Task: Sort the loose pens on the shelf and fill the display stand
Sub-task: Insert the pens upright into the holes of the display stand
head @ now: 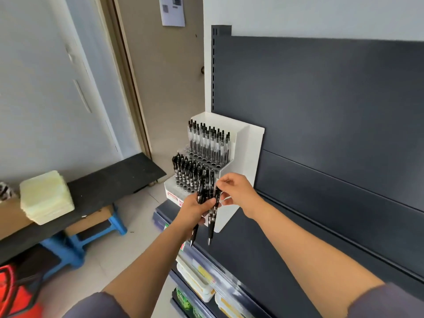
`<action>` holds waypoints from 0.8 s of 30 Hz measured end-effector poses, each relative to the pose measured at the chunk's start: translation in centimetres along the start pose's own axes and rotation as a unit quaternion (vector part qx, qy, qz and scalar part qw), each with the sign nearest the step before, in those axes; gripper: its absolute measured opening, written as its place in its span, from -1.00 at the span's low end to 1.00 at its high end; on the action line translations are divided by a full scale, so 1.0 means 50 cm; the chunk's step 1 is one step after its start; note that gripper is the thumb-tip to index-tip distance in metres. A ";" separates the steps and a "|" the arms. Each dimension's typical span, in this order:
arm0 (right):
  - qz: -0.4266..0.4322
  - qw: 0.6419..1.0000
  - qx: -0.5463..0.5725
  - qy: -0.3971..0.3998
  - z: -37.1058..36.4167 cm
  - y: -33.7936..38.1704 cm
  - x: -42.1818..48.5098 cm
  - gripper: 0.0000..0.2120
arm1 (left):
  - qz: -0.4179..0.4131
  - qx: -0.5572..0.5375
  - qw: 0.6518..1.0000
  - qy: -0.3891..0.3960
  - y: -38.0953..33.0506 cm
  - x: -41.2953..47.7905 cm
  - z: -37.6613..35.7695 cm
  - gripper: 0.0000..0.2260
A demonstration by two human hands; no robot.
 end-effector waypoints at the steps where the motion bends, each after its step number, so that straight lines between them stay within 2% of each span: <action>1: 0.009 1.000 -0.005 0.002 0.005 0.008 0.012 -0.91 | -0.010 0.012 0.999 -0.036 -0.007 0.006 0.017 -0.89; 4: 0.044 0.998 -0.041 -0.033 0.026 0.039 0.040 -0.88 | -0.037 0.046 0.987 -0.151 -0.028 0.012 0.076 -0.89; 6: 0.079 0.990 -0.083 -0.076 0.043 0.066 0.049 -0.88 | -0.057 0.070 0.980 -0.177 -0.044 0.016 0.097 -0.88; 9: 0.126 0.977 -0.114 -0.131 0.062 0.100 0.055 -0.84 | -0.092 0.098 0.977 -0.164 -0.069 0.030 0.109 -0.88; 12: 0.143 0.968 -0.152 -0.142 0.053 0.110 0.085 -0.85 | -0.106 0.113 0.974 -0.165 -0.078 0.052 0.134 -0.93; 15: 0.132 0.952 -0.239 -0.136 0.028 0.105 0.108 -0.92 | -0.100 0.116 0.975 -0.160 -0.071 0.075 0.151 -0.86; 18: 0.100 0.942 -0.293 -0.132 0.013 0.087 0.126 -0.91 | -0.081 0.105 0.984 -0.120 -0.054 0.101 0.154 -0.86; 20: 0.066 0.909 -0.393 -0.126 -0.006 0.077 0.132 -0.90 | -0.070 0.089 0.989 -0.093 -0.043 0.111 0.159 -0.88; 22: 0.049 0.846 -0.509 -0.151 -0.026 0.077 0.131 -0.87 | -0.059 0.057 0.995 -0.059 -0.032 0.120 0.166 -0.90; 24: 0.040 0.815 -0.548 -0.183 -0.029 0.084 0.126 -0.84 | -0.055 0.053 0.997 -0.025 -0.031 0.126 0.169 -0.90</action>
Point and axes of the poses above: each hand's wrist, its own x-axis towards the middle knuckle, its own z-axis out of the back of the hand, y = z × x, the point moved 10 cm from there along x, towards the middle knuckle, and after that the axes turned 15 degrees about y, right-handed, at the moved point
